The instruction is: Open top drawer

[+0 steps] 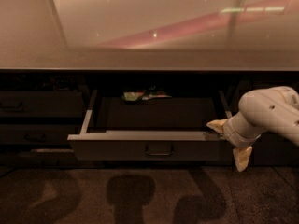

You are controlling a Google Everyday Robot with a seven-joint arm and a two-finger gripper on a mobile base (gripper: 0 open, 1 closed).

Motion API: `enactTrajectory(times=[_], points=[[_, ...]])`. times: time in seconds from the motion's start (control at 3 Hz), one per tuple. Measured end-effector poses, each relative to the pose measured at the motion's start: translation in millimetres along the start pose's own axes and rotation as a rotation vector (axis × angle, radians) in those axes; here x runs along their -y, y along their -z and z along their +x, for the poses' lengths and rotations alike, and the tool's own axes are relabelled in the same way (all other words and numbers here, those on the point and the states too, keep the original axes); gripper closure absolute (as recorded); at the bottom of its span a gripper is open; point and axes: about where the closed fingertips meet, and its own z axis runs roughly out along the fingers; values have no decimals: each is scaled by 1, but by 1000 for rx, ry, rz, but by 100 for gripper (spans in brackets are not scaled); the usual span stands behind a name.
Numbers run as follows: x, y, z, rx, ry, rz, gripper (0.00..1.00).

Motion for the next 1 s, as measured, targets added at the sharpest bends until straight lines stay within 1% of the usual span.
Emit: enactTrajectory(times=[0.33,0.67,1.0], points=[[10,57,3,-10,-57,64,0],[15,133,5,-83,-87,143,0],[15,133,5,-83,-87,143,0]])
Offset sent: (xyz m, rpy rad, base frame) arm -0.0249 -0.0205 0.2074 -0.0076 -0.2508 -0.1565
